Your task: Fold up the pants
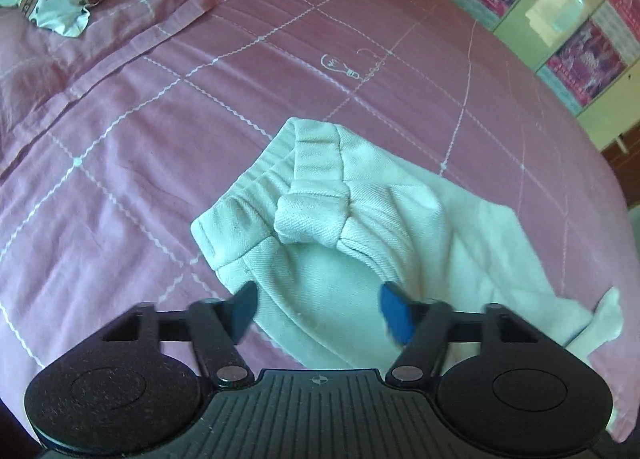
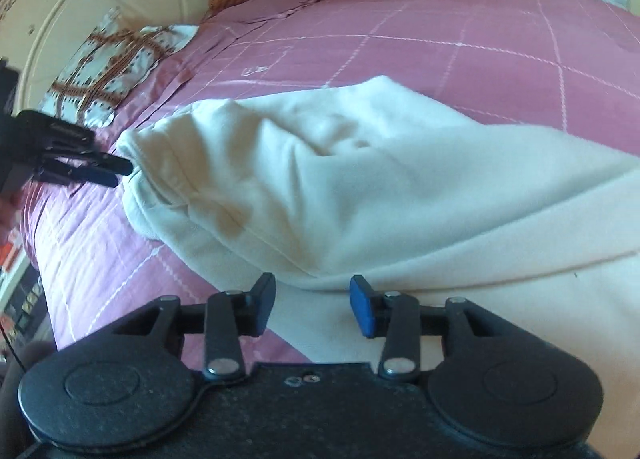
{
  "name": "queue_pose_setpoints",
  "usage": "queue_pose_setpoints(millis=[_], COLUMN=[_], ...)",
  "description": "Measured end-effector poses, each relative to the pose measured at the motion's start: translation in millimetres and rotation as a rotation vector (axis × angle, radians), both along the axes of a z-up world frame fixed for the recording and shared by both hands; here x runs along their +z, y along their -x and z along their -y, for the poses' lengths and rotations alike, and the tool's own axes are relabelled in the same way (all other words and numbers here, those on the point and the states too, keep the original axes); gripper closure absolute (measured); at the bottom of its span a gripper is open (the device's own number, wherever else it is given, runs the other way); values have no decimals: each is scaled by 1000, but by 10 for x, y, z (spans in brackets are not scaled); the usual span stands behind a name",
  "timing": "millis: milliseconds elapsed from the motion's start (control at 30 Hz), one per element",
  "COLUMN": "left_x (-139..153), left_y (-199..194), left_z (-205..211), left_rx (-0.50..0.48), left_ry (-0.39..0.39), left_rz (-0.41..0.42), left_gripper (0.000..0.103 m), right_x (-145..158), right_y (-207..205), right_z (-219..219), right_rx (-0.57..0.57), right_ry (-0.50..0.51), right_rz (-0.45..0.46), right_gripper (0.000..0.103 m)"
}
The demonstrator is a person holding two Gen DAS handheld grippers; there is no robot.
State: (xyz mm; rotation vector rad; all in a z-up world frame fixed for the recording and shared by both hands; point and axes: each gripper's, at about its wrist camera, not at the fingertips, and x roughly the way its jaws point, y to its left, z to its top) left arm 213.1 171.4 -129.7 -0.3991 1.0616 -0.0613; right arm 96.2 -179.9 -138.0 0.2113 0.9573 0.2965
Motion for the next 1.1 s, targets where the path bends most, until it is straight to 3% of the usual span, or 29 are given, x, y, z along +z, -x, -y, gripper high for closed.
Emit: queue_pose_setpoints(millis=[100, 267, 300, 367, 467, 567, 633, 700, 733, 767, 800, 1000, 1100], left_x=[20, -180, -214, -317, -442, -410, -340, -259, -225, -186, -143, 257, -116], left_y=[29, -126, -146, -219, -276, -293, -280, -267, -273, -289, -316, -315, -202], left_z=[45, 183, 197, 229, 229, 307, 342, 286, 245, 197, 161, -149, -200], left_rx=[24, 66, 83, 121, 181, 145, 120, 122, 129, 136, 135, 113, 99], left_ry=[50, 151, 166, 196, 202, 132, 95, 96, 101, 104, 100, 90, 10], left_rz=[24, -12, -10, -31, -56, -19, 17, 42, 50, 59, 71, 213, 119], left_gripper=[18, 21, 28, 65, 88, 88, 89, 89, 89, 89, 89, 89, 89], right_x=[-117, -283, -292, -291, -343, -443, -472, -498, -501, -502, -479, 207, 122], right_y=[49, 29, 18, 14, -12, -108, -191, -282, -288, -276, -249, 111, 192], right_z=[265, 434, 431, 435, 576, 738, 783, 780, 795, 818, 829, 644, 478], right_rx=[-110, -218, -225, -248, -357, -486, -535, -569, -598, -618, -616, -430, -356], right_ry=[-62, -148, -148, -160, -250, -356, -372, -324, -321, -337, -348, -357, -283], right_rz=[-60, -113, -119, -128, -149, -177, -189, -210, -214, -210, -194, 61, 38], right_gripper=[59, 59, 59, 59, 59, 59, 59, 70, 84, 90, 95, 96, 96])
